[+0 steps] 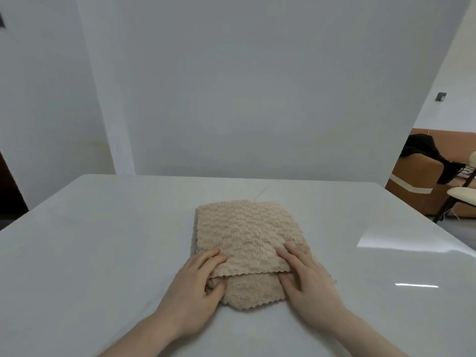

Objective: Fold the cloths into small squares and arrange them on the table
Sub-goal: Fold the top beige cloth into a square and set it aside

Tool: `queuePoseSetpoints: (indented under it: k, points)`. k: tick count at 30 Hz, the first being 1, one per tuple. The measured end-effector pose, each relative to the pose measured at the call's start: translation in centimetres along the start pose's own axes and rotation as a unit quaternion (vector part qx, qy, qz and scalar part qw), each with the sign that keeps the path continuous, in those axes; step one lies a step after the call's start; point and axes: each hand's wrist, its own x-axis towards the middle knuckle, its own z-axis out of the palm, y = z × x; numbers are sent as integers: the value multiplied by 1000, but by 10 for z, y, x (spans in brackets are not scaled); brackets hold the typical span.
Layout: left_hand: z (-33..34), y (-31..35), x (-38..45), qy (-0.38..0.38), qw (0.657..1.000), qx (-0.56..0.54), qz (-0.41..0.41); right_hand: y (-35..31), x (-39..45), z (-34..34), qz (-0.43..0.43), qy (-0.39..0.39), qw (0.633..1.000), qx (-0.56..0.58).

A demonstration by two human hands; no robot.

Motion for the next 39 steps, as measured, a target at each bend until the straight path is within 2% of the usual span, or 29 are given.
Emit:
queuePoseSetpoints:
  k: [7, 12, 15, 18, 24, 26, 29, 33, 39]
  points:
    - [9, 3, -17, 87, 996, 11, 0, -3, -18, 9, 9, 96, 995, 10]
    - [7, 6, -20, 159, 987, 12, -1, 2, -16, 10, 33, 182, 981, 64]
    - [7, 4, -20, 199, 980, 28, -4, 5, -14, 12, 31, 185, 980, 68]
    - [8, 2, -20, 212, 976, 47, -11, 2, -16, 12, 31, 177, 983, 36]
    - [4, 11, -21, 190, 980, 60, -29, 6, -13, 7, 27, 220, 974, 46]
    - [-4, 20, -14, 208, 976, 59, -37, 4, -8, 0, 26, 238, 969, 55]
    - [-34, 46, 7, 256, 966, 22, -25, -9, 6, -31, 7, 268, 961, 72]
    - [-95, 102, 35, 321, 946, -40, 3, -47, 24, -105, -23, 329, 936, 123]
    - [-165, 174, 16, 394, 904, -130, 107, -101, 8, -193, -80, 398, 892, 201]
